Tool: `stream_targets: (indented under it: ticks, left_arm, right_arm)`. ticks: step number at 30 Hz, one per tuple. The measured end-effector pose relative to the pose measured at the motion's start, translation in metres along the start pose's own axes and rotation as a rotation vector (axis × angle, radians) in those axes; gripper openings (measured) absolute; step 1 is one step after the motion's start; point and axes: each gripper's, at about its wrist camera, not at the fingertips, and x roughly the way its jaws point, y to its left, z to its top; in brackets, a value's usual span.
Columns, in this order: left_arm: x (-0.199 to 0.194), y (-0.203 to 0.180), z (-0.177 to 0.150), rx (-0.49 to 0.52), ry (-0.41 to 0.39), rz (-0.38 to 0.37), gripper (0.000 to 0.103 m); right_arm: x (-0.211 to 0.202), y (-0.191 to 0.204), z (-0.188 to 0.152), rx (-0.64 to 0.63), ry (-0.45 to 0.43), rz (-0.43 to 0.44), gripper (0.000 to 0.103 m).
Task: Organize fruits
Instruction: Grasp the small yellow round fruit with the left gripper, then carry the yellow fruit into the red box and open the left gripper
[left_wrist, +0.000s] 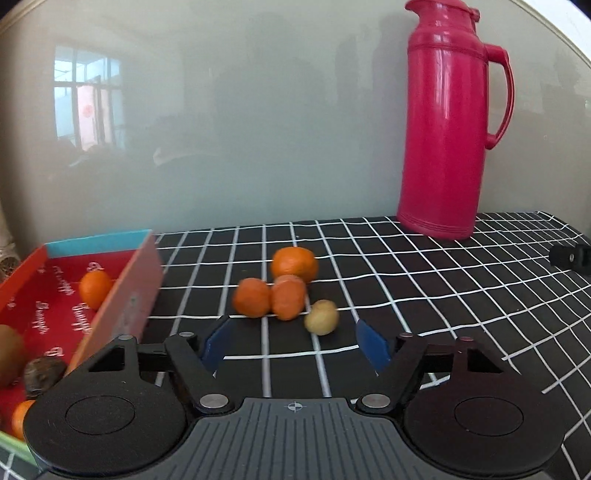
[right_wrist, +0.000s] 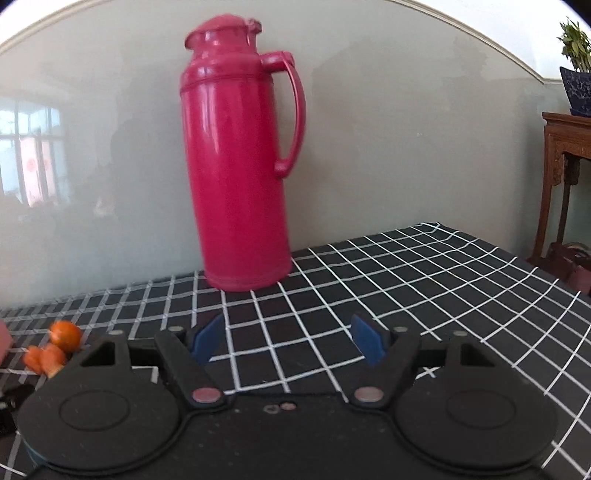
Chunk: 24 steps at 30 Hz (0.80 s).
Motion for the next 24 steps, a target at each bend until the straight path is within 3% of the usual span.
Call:
stream_targets:
  ticks: [5, 16, 19, 20, 24]
  left_arm:
    - [0.025, -0.015, 0.001, 0.009, 0.049, -0.003, 0.060]
    - [0.054, -0.026, 0.008, 0.006, 0.098, 0.004, 0.049]
    - [0.059, -0.025, 0.010, -0.008, 0.109, 0.004, 0.037]
    - [0.059, -0.025, 0.010, -0.006, 0.108, 0.003, 0.026]
    - [0.059, -0.025, 0.009, -0.008, 0.093, 0.001, 0.026]
  right_arm:
    - [0.007, -0.006, 0.000, -0.040, -0.001, -0.047, 0.075]
    - [0.015, -0.020, 0.002, -0.058, 0.002, -0.086, 0.075]
    - [0.018, -0.022, 0.002, -0.058, 0.011, -0.095, 0.075]
    - [0.019, -0.024, 0.002, -0.060, 0.013, -0.101, 0.075]
    - [0.027, -0.034, 0.001, -0.043, 0.040, -0.149, 0.075]
